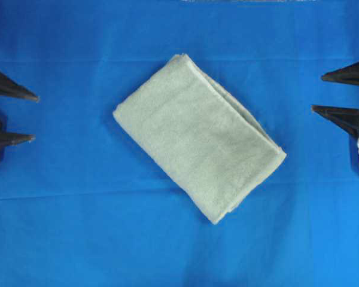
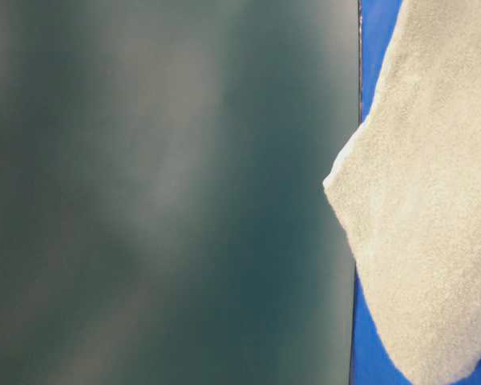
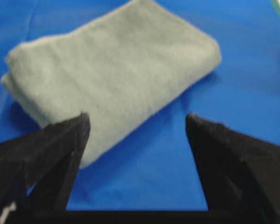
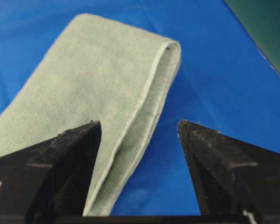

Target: Fold a bath towel.

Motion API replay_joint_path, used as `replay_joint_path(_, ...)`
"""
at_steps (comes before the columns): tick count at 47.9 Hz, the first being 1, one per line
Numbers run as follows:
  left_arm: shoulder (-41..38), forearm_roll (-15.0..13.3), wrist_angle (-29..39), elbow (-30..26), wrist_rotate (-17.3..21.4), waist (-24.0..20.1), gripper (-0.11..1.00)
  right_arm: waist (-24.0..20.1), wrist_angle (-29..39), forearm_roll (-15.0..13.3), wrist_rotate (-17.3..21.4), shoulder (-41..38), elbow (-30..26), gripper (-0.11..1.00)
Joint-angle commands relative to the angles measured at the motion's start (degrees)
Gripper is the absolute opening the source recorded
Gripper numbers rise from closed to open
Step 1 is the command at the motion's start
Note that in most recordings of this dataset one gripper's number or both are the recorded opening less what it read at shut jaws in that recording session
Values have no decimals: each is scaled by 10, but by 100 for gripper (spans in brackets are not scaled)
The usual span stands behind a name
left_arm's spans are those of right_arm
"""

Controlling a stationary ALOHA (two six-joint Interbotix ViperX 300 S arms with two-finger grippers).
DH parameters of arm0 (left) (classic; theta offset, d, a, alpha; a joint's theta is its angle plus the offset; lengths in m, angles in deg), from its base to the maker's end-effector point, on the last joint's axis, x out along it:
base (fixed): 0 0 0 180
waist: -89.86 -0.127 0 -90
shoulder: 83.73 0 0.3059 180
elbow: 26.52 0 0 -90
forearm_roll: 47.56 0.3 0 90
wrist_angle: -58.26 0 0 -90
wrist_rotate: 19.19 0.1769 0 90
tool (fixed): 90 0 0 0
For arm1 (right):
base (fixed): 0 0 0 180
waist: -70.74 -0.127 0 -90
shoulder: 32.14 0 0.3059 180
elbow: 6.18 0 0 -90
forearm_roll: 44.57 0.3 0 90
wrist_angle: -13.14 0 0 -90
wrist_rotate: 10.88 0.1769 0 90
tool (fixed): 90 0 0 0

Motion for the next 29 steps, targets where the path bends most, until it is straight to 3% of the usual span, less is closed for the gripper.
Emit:
replay_joint_path(1,27,1,-9,18,1,1,79,1,-13,-17,4,19,12,66)
replay_joint_path(16,54,1,-13,47,0,1,79,1,-39,-43,43,83,82,66)
replay_joint_path(29,52,1,-16,48,0,1,79,1,-40,-43,50,80,86,66)
